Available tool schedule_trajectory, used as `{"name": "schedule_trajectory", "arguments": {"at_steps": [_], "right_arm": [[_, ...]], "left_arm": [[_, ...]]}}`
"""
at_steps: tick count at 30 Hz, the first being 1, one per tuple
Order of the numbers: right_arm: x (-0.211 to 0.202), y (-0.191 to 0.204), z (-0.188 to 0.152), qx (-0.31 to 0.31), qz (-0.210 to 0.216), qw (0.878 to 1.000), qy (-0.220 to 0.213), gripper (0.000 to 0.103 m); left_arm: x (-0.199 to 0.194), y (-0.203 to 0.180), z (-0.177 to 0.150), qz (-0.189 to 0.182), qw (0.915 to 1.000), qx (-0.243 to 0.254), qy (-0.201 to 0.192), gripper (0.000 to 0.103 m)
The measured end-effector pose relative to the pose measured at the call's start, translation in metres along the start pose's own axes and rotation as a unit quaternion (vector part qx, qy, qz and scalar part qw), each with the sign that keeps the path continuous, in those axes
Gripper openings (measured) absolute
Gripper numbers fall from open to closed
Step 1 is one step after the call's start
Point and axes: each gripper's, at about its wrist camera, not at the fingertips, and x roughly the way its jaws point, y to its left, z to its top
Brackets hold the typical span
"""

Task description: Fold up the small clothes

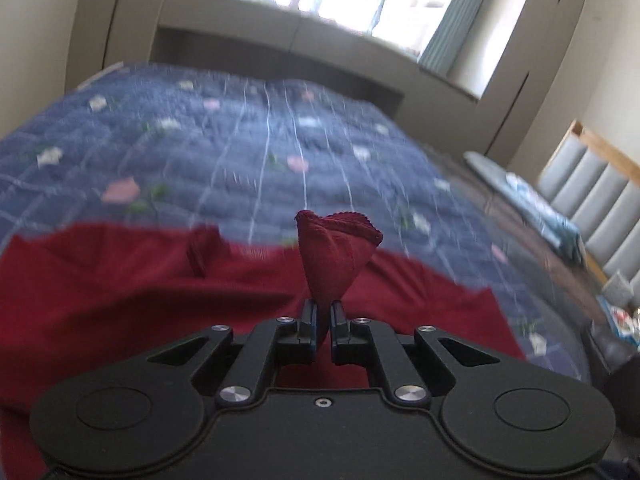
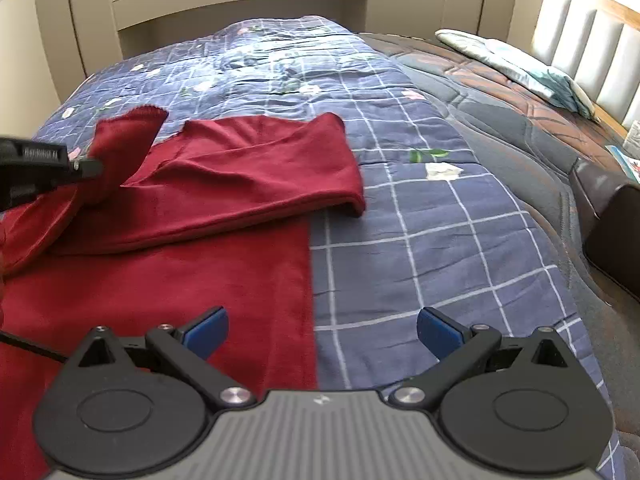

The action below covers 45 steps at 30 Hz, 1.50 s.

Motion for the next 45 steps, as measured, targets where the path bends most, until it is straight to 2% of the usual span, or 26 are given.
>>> {"name": "schedule_trajectory", "arguments": {"at_steps": [4, 7, 11, 13, 14, 18, 21, 23, 27, 28, 29, 32, 33, 36, 37, 38, 39, 42, 45], "right_arm": [[0.002, 0.000, 0.002, 0.001, -0.001, 1.000, -0.002, 0.103], [0.003, 0.002, 0.006, -0.001, 0.000, 1.000, -0.005, 0.103], [0.005, 0.006, 0.012, -0.006, 0.005, 1.000, -0.012, 0.103], [0.006, 0.009, 0.017, -0.005, 0.014, 1.000, -0.016, 0.103], [0.007, 0.009, 0.019, -0.001, 0.023, 1.000, -0.018, 0.103], [0.019, 0.016, 0.036, 0.036, 0.093, 0.995, -0.019, 0.103], [0.034, 0.031, 0.054, 0.023, 0.119, 0.992, -0.021, 0.102], [0.047, 0.043, 0.066, 0.006, 0.130, 0.991, -0.021, 0.094], [0.069, 0.067, 0.088, -0.013, 0.157, 0.987, -0.013, 0.088], [0.075, 0.072, 0.092, -0.016, 0.160, 0.987, -0.009, 0.083], [0.080, 0.076, 0.094, -0.018, 0.161, 0.987, -0.003, 0.079], [0.093, 0.088, 0.098, -0.020, 0.159, 0.987, 0.012, 0.074], [0.097, 0.091, 0.099, -0.020, 0.157, 0.987, 0.018, 0.073], [0.107, 0.098, 0.099, -0.024, 0.160, 0.986, 0.034, 0.054], [0.108, 0.102, 0.100, -0.029, 0.159, 0.986, 0.036, 0.040], [0.108, 0.105, 0.101, -0.035, 0.159, 0.986, 0.037, 0.021], [0.107, 0.108, 0.103, -0.039, 0.161, 0.985, 0.038, 0.015], [0.095, 0.114, 0.114, -0.031, 0.180, 0.983, 0.024, 0.013], [0.070, 0.115, 0.134, -0.010, 0.213, 0.977, -0.010, 0.012]], "left_arm": [[-0.004, -0.004, -0.012, -0.007, 0.9997, 0.000, 0.024, 0.009], [-0.014, -0.011, -0.014, -0.011, 0.9993, 0.004, 0.035, 0.021], [-0.021, -0.007, -0.013, -0.012, 0.9989, 0.003, 0.045, 0.043], [-0.031, 0.000, -0.010, -0.015, 0.9990, -0.004, 0.043, 0.056], [-0.036, 0.004, -0.009, -0.016, 0.9990, -0.008, 0.040, 0.067], [-0.061, 0.022, -0.009, 0.021, 0.9994, -0.006, 0.027, 0.081], [-0.080, 0.039, -0.010, 0.062, 0.9979, 0.000, 0.020, 0.091], [-0.091, 0.055, -0.012, 0.102, 0.9947, -0.002, 0.016, 0.098], [-0.107, 0.088, -0.015, 0.193, 0.9806, 0.005, 0.034, 0.099], [-0.110, 0.097, -0.017, 0.214, 0.9758, 0.008, 0.041, 0.099], [-0.113, 0.105, -0.019, 0.231, 0.9716, 0.013, 0.047, 0.099], [-0.117, 0.130, -0.025, 0.267, 0.9606, 0.034, 0.068, 0.099], [-0.117, 0.137, -0.027, 0.270, 0.9589, 0.043, 0.074, 0.099], [-0.112, 0.151, -0.030, 0.263, 0.9588, 0.068, 0.085, 0.098], [-0.110, 0.153, -0.030, 0.258, 0.9591, 0.075, 0.088, 0.097], [-0.108, 0.155, -0.030, 0.254, 0.9595, 0.082, 0.089, 0.097], [-0.105, 0.155, -0.030, 0.251, 0.9601, 0.087, 0.087, 0.097], [-0.100, 0.155, -0.027, 0.237, 0.9636, 0.093, 0.082, 0.096], [-0.099, 0.152, -0.026, 0.225, 0.9671, 0.089, 0.078, 0.096]]}}
